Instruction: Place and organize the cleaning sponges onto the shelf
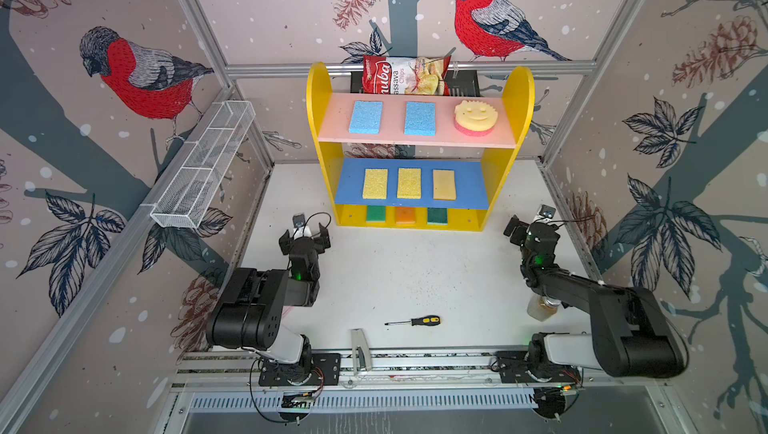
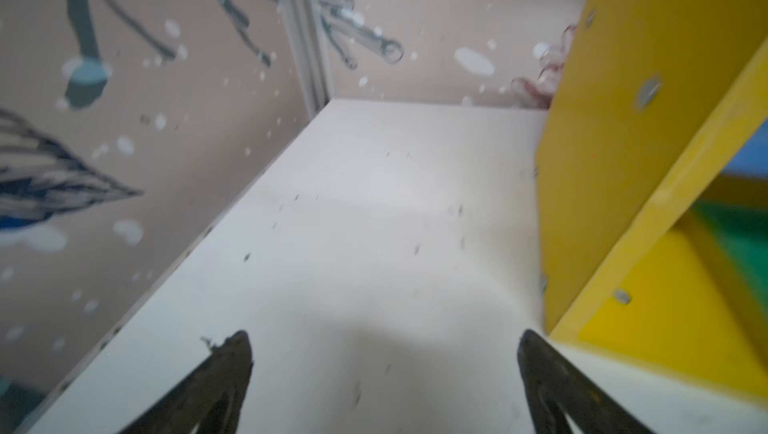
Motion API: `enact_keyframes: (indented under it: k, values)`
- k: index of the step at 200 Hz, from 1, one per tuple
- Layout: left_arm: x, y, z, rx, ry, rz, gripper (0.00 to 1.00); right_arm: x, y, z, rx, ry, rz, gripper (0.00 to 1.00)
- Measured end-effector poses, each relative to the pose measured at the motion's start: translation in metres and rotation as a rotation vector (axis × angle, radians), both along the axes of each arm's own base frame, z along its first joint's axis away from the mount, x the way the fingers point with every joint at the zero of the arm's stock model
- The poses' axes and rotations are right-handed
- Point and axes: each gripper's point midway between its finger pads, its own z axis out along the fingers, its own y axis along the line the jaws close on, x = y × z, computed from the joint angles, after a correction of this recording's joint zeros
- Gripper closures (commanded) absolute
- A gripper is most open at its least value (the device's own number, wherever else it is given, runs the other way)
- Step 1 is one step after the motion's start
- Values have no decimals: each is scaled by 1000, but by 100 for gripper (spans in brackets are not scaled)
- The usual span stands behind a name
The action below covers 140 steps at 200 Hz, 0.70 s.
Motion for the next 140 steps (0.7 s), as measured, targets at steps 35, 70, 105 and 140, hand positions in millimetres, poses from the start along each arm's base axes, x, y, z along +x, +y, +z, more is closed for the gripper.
enact_keyframes:
  k: [35,70,105,140]
  values:
    - [5,-3,21,-23,-100,-15,1,9,-6,-1,9,-6,-19,1]
    - [10,-17,29,-18,-133,-103,1,13,-3,1,-16,-29,6,0]
    - [3,-17,29,-16,-147,-108,1,-8,-1,-15,-52,-57,30,0]
    - [11,-9,39,-12,-175,-40,1,-11,3,-5,-71,-130,47,0]
